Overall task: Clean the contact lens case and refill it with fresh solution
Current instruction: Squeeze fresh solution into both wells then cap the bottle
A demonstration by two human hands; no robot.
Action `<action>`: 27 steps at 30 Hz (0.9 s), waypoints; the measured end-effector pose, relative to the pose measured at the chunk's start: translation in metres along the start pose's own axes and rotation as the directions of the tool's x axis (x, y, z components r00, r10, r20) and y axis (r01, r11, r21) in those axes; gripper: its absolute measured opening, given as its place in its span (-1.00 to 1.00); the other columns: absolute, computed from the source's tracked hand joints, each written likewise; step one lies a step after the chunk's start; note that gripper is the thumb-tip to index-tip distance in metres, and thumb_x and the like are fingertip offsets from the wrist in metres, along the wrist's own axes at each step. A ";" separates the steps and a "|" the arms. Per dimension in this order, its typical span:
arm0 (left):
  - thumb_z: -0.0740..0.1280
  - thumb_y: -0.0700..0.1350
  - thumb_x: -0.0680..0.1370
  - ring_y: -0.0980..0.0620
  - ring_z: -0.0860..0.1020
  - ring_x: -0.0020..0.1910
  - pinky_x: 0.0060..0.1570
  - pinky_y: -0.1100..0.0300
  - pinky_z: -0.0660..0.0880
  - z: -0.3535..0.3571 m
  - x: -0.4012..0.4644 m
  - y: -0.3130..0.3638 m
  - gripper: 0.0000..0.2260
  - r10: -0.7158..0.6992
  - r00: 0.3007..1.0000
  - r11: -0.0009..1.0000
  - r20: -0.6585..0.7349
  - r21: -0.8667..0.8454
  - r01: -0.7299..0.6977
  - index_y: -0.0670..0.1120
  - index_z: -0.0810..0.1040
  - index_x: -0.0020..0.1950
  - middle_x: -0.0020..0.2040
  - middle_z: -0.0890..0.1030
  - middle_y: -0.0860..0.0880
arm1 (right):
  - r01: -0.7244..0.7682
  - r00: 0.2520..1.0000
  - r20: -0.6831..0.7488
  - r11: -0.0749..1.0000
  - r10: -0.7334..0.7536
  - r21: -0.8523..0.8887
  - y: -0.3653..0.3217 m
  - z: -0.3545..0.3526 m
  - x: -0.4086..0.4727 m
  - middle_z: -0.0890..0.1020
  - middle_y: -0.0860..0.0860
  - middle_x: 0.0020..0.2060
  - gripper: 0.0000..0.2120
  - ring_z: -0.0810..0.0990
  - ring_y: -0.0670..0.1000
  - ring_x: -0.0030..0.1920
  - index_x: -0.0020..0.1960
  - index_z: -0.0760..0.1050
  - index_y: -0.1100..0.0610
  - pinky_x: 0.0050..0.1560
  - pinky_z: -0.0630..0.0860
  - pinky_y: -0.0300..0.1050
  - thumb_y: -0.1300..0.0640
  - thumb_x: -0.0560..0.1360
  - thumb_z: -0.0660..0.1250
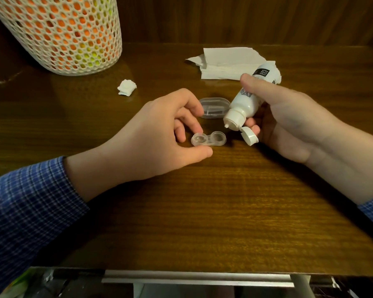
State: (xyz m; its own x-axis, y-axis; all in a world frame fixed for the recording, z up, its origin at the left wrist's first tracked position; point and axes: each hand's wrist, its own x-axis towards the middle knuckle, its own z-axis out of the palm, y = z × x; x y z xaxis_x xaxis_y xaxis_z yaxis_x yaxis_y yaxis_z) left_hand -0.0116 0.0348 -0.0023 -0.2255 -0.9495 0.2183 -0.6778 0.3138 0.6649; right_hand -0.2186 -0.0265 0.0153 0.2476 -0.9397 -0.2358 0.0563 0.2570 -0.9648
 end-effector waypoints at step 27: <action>0.60 0.02 0.34 0.06 0.58 -0.24 -0.29 0.28 0.57 0.010 -0.005 0.011 -0.57 0.049 0.993 0.996 -0.105 0.077 -0.041 0.00 0.51 0.09 -0.17 0.56 0.12 | -0.021 1.000 0.001 1.000 0.021 0.021 0.000 -0.005 0.000 0.59 -0.02 -0.44 -0.71 0.47 -0.08 -0.50 -0.01 0.55 0.12 -0.54 0.42 -0.25 -0.10 0.51 0.47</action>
State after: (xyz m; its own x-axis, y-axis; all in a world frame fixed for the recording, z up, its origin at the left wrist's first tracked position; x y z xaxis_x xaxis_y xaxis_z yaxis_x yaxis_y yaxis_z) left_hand -0.0253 0.0429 -0.0028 -0.1840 -0.9279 0.3243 -0.7198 0.3519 0.5984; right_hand -0.2229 -0.0278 0.0145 0.2496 -0.9339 -0.2560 0.0715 0.2814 -0.9569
